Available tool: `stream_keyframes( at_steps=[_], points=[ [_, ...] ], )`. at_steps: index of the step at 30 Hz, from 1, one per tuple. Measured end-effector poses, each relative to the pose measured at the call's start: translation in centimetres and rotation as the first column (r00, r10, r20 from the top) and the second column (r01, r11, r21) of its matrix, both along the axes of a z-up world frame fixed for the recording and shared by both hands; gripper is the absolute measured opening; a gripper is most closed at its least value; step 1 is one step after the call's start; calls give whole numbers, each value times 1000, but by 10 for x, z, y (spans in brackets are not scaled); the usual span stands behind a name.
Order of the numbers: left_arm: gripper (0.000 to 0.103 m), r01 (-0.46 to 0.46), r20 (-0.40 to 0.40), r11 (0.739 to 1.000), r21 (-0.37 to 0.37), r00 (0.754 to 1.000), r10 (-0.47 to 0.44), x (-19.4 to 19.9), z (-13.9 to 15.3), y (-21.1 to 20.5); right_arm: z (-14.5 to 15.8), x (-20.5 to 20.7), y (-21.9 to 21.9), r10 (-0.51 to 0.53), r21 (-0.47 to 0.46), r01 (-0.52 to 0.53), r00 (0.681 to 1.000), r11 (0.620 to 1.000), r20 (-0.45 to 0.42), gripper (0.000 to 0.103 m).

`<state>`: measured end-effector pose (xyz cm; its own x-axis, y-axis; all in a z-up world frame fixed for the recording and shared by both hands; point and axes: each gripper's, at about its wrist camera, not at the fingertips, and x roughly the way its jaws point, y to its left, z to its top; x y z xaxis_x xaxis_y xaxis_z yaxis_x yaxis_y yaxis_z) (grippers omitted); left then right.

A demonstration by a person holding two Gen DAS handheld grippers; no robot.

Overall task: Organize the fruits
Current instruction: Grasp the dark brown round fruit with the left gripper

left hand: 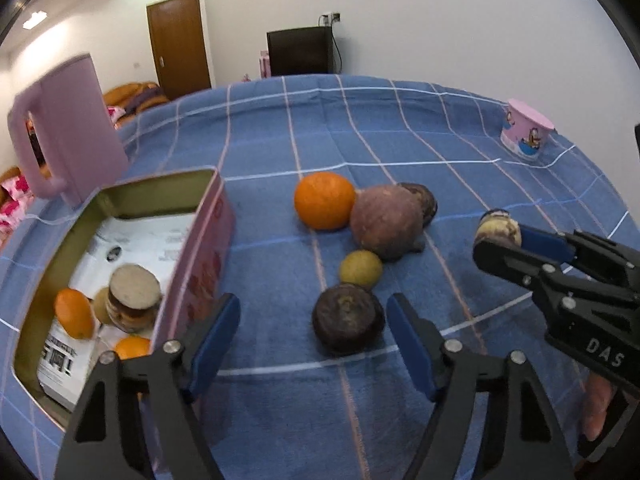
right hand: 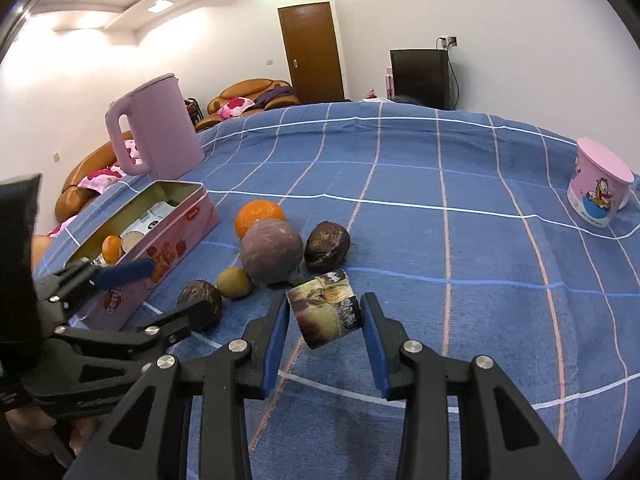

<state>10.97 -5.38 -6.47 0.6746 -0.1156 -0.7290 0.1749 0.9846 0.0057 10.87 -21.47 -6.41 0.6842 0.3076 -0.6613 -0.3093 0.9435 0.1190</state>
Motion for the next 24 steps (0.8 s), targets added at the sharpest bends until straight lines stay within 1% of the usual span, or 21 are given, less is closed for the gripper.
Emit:
stream_keyframes(
  at_steps=[2,5,7,8,10,11,14,15,20,24],
  points=[
    [76,3,-3,1000,-4,1000,-3,1,0,-2,0,0,1,3,-2,-3,1000,1000,-2,39],
    [73,11,13,1000,15,1000,-11,-1,0,-8,-1,1,1,5,-3,-5,1000,1000,-4,39],
    [64,33,8,999,17,999,-33,-2,-1,-12,0,1,1,3,-1,-3,1000,1000,-4,39],
    [63,46,-1,999,18,999,-46,-2,-2,-14,0,1,1,3,-1,-3,1000,1000,-4,39],
    [56,52,-20,998,19,998,-52,1,-5,-15,-1,2,2,6,-4,-6,1000,1000,-6,39],
    [55,53,-31,999,8,998,-53,3,-6,-14,-1,2,3,6,-7,-6,1000,1000,-6,39],
    [47,60,-64,998,-22,996,-62,7,-9,-10,-1,1,5,14,-15,-14,1000,1000,-1,39],
    [40,62,-70,998,-32,995,-64,8,-9,-9,-1,1,6,18,-21,-18,1000,1000,-4,39],
    [40,58,-44,998,-29,997,-59,4,-7,-9,-2,3,6,30,-14,-30,999,999,-14,39],
    [40,37,-15,999,-36,999,-38,1,-3,-5,0,0,6,31,-10,-31,1000,999,3,39]
  ],
)
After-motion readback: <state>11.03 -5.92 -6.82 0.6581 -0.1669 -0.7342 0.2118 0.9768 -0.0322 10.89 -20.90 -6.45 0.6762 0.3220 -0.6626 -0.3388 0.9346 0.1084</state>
